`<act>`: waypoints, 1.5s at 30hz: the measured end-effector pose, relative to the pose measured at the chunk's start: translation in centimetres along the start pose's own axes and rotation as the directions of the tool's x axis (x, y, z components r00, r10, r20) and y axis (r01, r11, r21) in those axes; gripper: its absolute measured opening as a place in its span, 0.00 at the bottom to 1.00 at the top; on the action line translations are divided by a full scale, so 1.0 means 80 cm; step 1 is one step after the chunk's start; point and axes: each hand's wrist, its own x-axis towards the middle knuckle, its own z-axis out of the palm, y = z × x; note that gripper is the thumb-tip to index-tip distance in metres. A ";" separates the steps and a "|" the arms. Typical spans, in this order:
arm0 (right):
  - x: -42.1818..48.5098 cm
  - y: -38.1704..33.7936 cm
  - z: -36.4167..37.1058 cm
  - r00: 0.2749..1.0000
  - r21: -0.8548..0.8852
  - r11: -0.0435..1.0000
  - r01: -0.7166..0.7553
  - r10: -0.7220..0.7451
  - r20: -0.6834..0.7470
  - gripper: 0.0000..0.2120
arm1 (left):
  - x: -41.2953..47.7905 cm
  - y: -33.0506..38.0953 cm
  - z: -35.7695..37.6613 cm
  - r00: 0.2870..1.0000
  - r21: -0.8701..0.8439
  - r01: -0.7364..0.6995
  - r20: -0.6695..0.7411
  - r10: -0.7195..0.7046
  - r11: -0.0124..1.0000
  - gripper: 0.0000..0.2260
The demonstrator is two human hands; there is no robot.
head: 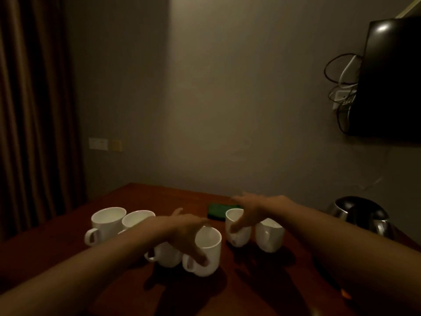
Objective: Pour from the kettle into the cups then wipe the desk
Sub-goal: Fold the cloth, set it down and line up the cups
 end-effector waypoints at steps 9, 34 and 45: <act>0.018 0.031 0.013 0.989 0.060 0.996 -0.064 0.055 0.140 0.56 | 0.043 -0.005 -0.006 0.999 -0.041 0.045 -0.026 -0.046 0.998 0.41; 0.036 0.038 0.015 0.993 0.168 0.986 0.016 -0.036 0.112 0.41 | 0.107 -0.036 -0.018 0.993 -0.194 0.104 -0.040 -0.114 0.975 0.48; 0.034 -0.059 -0.032 0.957 -0.073 0.982 0.172 -0.149 0.251 0.52 | -0.014 -0.079 -0.030 0.932 -0.044 0.221 0.305 -0.198 0.974 0.46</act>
